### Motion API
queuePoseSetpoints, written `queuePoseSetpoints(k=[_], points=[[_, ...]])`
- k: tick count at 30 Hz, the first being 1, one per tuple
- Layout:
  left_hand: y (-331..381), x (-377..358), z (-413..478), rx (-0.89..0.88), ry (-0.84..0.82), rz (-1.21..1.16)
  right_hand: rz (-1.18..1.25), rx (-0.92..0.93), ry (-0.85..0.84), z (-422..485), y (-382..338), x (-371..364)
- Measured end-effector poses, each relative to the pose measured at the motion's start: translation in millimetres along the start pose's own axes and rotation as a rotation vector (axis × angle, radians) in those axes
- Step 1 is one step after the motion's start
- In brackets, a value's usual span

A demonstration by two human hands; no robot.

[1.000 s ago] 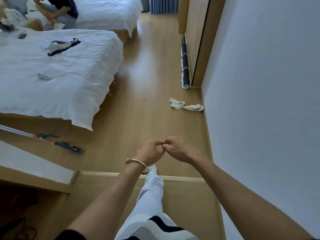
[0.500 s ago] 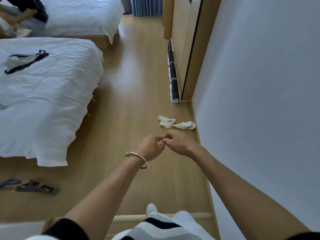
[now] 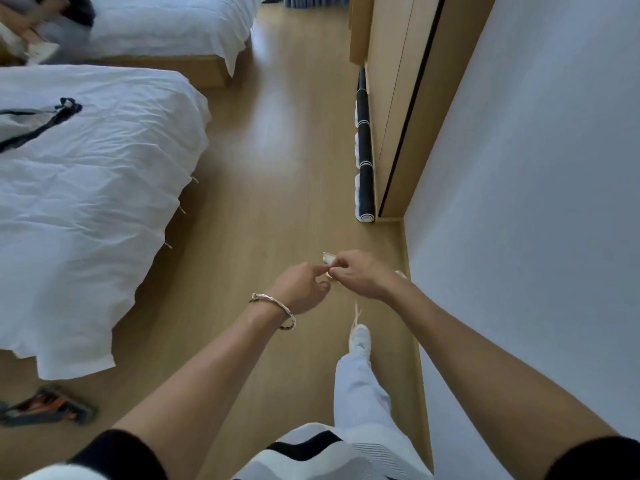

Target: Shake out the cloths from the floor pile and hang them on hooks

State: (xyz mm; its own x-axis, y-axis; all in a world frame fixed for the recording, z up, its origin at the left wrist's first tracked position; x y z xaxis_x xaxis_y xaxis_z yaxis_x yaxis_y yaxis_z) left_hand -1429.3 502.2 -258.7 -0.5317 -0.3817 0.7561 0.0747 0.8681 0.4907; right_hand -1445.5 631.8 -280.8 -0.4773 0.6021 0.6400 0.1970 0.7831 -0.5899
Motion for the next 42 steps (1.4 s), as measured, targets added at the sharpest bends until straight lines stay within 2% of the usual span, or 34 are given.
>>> queuePoseSetpoints(k=[4,7,11,15,25,34,42], points=[[7,22,100,0.069,0.046,-0.014,-0.011,0.046,-0.027,95,8,57],[19,28,167,0.081,-0.057,0.025,-0.034,0.016,-0.074,146,30,86],[22,26,256,0.074,-0.053,0.012,-0.067,-0.021,-0.132,210,64,116],[15,-8,334,0.025,-0.13,0.024,-0.06,-0.092,-0.165,270,110,121],[-64,-160,450,0.022,-0.432,0.083,0.103,-0.345,-0.355,372,245,5],[-157,-275,521,0.038,-0.515,0.144,0.171,-0.414,-0.39,462,333,-115],[-221,-377,581,-0.138,-0.532,0.246,0.11,-0.483,-0.413,526,429,-219]])
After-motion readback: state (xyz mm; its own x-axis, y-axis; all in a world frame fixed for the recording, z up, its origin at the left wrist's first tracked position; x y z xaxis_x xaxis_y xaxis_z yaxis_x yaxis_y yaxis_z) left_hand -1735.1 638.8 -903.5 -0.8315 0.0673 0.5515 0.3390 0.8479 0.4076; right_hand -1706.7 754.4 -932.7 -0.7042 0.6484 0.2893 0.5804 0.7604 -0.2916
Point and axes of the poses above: each hand's wrist, its own z-axis towards the middle knuckle, its own x-axis out of the back of the hand, y = z × x, the point moved 2 cm from there along z, towards the middle knuckle, and after that the axes turned 4 degrees about -x, right-handed, at the moved point
